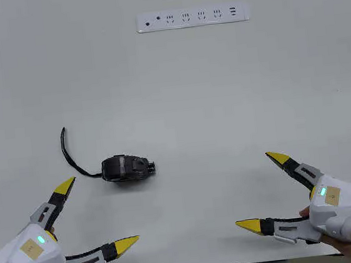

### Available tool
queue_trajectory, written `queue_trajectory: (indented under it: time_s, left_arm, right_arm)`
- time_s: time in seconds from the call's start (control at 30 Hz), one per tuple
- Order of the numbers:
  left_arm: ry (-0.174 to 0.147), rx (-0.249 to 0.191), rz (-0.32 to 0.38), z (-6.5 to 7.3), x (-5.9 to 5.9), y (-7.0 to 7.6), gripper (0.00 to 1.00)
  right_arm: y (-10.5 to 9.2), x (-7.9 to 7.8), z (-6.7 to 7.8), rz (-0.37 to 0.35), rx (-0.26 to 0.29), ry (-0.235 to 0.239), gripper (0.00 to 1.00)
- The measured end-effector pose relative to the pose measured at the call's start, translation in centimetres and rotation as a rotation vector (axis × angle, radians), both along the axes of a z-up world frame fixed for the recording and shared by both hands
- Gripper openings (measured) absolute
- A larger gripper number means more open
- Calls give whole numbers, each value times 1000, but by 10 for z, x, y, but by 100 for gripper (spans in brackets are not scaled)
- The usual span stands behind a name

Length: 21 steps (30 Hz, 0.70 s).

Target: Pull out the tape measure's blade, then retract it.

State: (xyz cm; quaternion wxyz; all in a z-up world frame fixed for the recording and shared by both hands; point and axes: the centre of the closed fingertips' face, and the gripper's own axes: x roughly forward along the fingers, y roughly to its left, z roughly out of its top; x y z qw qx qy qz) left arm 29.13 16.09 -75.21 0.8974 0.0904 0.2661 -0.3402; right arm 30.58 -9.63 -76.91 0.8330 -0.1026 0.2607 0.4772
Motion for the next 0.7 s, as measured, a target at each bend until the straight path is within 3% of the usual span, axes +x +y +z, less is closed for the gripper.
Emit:
queue_trajectory:
  time_s: [0.7]
  left_arm:
    - [-2,6,-17,2,1,-4,100]
  right_arm:
    - [-1,1,1,4,-6,-5,92]
